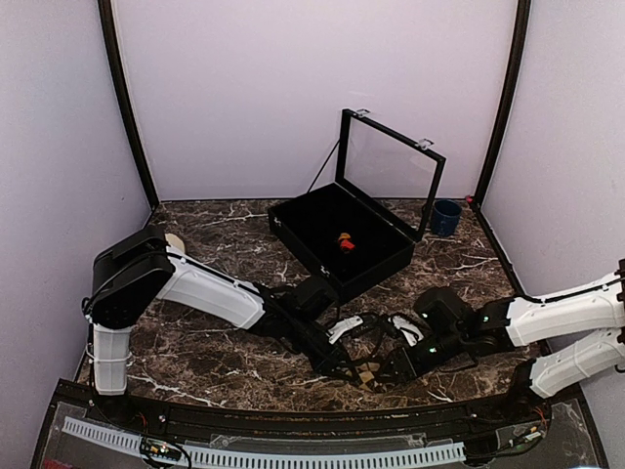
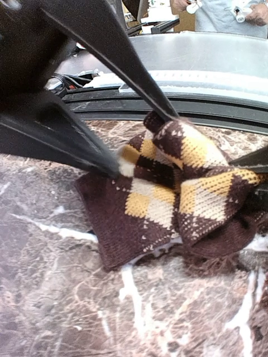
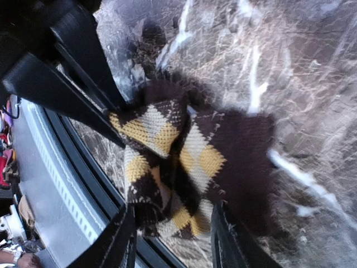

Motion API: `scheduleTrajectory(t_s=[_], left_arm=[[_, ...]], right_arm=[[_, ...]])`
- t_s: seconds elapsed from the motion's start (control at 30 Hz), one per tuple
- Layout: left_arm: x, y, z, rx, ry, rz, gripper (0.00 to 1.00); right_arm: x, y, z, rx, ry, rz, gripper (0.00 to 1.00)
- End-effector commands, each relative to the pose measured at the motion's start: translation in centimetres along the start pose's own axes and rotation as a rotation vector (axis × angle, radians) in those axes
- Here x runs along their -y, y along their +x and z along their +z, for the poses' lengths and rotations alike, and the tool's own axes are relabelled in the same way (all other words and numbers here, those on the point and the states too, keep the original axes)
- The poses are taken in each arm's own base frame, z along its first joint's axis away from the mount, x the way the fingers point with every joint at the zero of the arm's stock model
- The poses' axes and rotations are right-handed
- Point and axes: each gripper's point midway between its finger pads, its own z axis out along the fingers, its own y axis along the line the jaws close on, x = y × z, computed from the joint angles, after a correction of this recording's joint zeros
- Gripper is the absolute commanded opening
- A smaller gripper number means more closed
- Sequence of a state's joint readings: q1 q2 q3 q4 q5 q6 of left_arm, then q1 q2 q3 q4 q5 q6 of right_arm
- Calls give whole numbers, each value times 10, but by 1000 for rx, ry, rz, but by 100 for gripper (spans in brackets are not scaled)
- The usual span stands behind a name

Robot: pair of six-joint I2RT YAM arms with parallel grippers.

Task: Roll the socks
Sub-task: Roll the sock at the center of the board.

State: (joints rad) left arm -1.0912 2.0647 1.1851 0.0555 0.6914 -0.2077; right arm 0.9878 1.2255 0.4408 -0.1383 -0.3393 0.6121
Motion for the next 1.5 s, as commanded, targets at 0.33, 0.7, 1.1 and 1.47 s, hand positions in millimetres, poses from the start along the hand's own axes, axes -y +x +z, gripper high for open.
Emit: scheduleTrajectory(t_s=[0.33,0.7,1.1,1.47], left_arm=[[-9,32,12,-151,-7,-128,0],[-12,33,14,-214,13,-163,0],[-8,34,14,-238,68,-189,0],[-3,37,12,-250,108,-195,0]], right_arm=[[4,-17,-34,184,202,-149,44],[-34,-23,-34,223,435,-387,44],[-49,-4,-1,95,610,-612,51],[-34,3,18,20,681,-668,53]])
